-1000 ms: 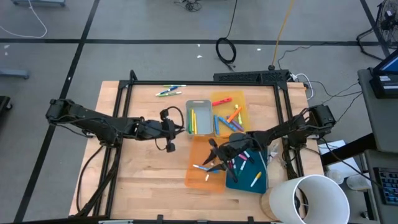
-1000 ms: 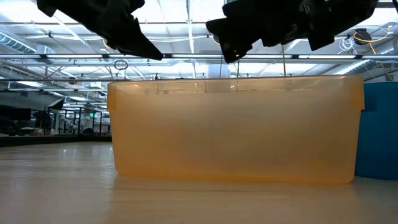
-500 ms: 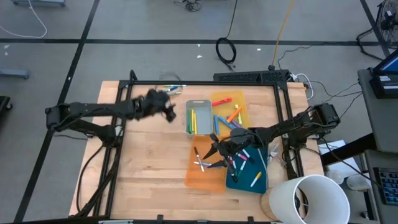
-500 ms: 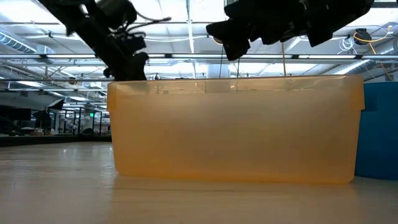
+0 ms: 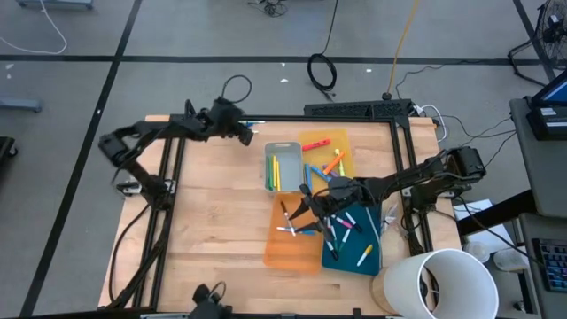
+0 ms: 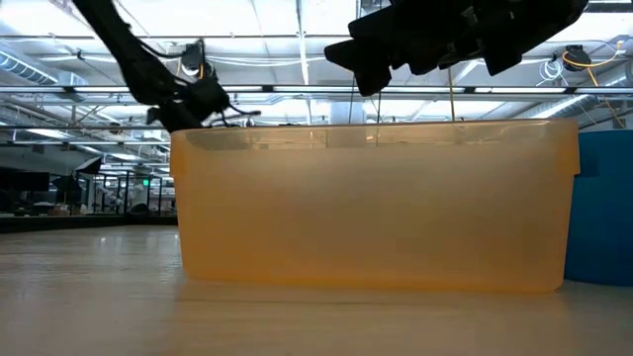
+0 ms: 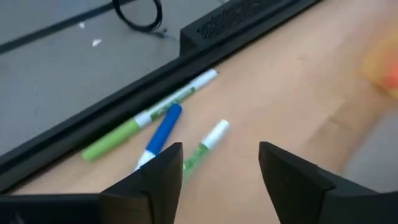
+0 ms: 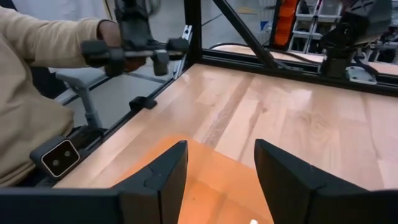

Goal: Pick & Place Markers
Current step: Put the green marker pen into the orange bin

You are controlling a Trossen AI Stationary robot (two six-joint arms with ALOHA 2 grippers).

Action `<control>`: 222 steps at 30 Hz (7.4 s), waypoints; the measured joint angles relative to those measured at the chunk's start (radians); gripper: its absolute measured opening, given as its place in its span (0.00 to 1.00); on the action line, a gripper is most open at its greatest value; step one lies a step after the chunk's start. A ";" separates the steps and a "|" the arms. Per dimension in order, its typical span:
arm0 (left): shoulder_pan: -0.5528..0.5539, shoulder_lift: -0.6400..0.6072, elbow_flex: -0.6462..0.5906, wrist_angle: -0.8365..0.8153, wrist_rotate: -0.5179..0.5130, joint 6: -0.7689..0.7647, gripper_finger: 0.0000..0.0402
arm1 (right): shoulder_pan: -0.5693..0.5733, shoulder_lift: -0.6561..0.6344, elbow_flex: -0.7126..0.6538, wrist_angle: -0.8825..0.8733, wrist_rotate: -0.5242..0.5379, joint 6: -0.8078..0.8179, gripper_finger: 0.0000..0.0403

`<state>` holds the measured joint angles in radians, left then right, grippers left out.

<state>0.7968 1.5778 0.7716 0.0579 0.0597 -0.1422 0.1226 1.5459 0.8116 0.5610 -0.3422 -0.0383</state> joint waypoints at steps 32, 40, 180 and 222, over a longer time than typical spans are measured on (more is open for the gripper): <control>0.084 0.497 0.680 -0.643 -0.095 -0.021 0.01 | 0.001 0.000 0.000 -0.043 -0.001 -0.003 0.41; 0.093 0.506 0.681 -0.649 -0.137 -0.046 0.01 | 0.001 0.000 0.000 -0.043 -0.001 -0.001 0.40; -1.400 0.085 0.257 -0.428 -0.157 0.460 0.01 | 0.002 0.000 0.000 -0.080 0.001 -0.011 0.39; -1.161 0.234 0.113 -0.031 0.225 0.567 0.02 | -0.026 0.000 0.000 -0.067 0.004 -0.007 0.39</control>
<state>-0.3641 1.8117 0.8844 0.0270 0.2850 0.4250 0.0967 1.5463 0.8116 0.4941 -0.3386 -0.0453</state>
